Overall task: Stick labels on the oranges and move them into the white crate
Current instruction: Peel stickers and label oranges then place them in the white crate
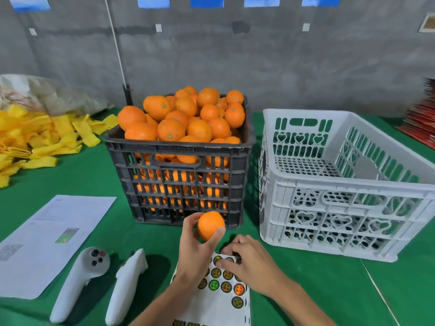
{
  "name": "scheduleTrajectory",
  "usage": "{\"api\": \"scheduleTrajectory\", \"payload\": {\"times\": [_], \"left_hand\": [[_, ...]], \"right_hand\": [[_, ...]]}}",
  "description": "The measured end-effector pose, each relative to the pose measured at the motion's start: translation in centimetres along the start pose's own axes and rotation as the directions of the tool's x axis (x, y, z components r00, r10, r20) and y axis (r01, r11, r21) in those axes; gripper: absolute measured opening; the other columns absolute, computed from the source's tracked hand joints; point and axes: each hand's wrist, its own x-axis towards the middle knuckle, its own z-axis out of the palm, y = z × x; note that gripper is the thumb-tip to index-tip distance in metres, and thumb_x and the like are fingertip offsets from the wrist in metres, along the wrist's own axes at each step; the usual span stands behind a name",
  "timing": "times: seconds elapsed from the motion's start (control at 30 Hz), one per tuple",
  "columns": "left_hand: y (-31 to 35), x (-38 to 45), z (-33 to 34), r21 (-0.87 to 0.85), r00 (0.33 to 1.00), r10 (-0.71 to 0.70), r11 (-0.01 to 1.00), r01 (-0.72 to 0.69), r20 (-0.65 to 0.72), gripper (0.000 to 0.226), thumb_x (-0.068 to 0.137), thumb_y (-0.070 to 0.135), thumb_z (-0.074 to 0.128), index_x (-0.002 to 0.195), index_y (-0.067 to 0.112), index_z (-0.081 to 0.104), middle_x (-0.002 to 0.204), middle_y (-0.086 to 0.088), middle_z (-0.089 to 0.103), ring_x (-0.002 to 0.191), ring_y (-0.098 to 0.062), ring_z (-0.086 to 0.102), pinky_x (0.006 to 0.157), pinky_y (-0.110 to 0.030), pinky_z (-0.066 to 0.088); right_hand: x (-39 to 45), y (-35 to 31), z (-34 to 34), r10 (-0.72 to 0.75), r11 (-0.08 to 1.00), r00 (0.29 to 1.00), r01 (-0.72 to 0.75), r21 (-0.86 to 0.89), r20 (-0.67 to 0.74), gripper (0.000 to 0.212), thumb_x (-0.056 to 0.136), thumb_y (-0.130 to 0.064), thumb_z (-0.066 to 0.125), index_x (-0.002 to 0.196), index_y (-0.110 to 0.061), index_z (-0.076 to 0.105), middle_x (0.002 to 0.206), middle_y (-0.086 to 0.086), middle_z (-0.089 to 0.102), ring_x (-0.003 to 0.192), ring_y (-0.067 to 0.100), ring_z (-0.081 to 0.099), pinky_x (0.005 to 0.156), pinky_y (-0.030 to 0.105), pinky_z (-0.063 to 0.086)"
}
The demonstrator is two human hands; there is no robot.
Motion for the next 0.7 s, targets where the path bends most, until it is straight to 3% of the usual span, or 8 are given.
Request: {"api": "scheduleTrajectory", "payload": {"times": [0.2,0.33,0.47,0.57,0.63,0.7], "left_hand": [[-0.2,0.2,-0.3,-0.041,0.999,-0.032,0.999,0.031,-0.035,0.049,0.08,0.03,0.086,0.118,0.037,0.054,0.116,0.008,0.062,0.091,-0.002,0.067,0.071,-0.017,0.055],[-0.2,0.2,-0.3,-0.033,0.999,-0.027,0.999,0.026,-0.045,0.05,0.08,0.033,0.086,0.118,0.038,0.054,0.115,0.01,0.063,0.091,0.001,0.067,0.07,-0.016,0.055],[-0.2,0.1,-0.3,-0.046,0.999,-0.013,0.999,0.012,-0.041,0.052,0.079,0.03,0.086,0.12,0.033,0.055,0.116,0.008,0.063,0.092,0.0,0.067,0.073,-0.013,0.053],[-0.2,0.2,-0.3,-0.047,0.999,-0.013,0.999,0.011,-0.039,0.053,0.078,0.029,0.087,0.12,0.033,0.055,0.116,0.007,0.063,0.093,0.0,0.067,0.073,-0.012,0.053],[-0.3,0.2,-0.3,-0.039,0.999,-0.006,0.999,0.005,-0.037,0.054,0.077,0.028,0.087,0.12,0.033,0.055,0.117,0.008,0.063,0.094,0.001,0.066,0.072,-0.011,0.052],[-0.3,0.1,-0.2,-0.024,1.0,-0.001,1.0,0.0,-0.03,0.056,0.078,0.026,0.087,0.121,0.033,0.054,0.117,0.008,0.062,0.094,0.001,0.066,0.072,-0.01,0.052]], "right_hand": [[1.0,-0.3,-0.4,0.098,0.976,0.995,-0.103,0.194,0.032,0.024,0.084,-0.051,0.078,0.089,-0.028,0.076,0.09,-0.013,0.067,0.089,0.002,0.061,0.079,0.024,0.049],[1.2,-0.3,-0.8,0.166,0.93,0.981,-0.189,0.315,0.1,0.022,0.085,-0.051,0.077,0.082,-0.03,0.076,0.089,-0.02,0.075,0.081,-0.004,0.067,0.07,0.018,0.049],[1.6,-0.7,-1.1,0.234,0.906,0.964,-0.264,0.332,0.13,0.024,0.085,-0.052,0.073,0.083,-0.029,0.078,0.088,-0.01,0.077,0.078,0.011,0.069,0.072,0.032,0.056],[1.8,-1.1,-1.1,0.272,0.888,0.953,-0.302,0.346,0.133,0.023,0.082,-0.046,0.072,0.082,-0.024,0.077,0.076,-0.002,0.074,0.06,0.01,0.061,0.061,0.027,0.05],[2.1,-1.5,-1.3,0.307,0.873,0.94,-0.339,0.35,0.147,0.026,0.082,-0.042,0.071,0.08,-0.016,0.075,0.06,-0.001,0.061,0.052,0.006,0.049,0.055,0.022,0.042],[2.5,-1.8,-1.5,0.353,0.855,0.923,-0.385,0.349,0.154,0.03,0.083,-0.038,0.07,0.073,-0.01,0.07,0.055,-0.006,0.049,0.05,0.008,0.043,0.054,0.023,0.038]]}}
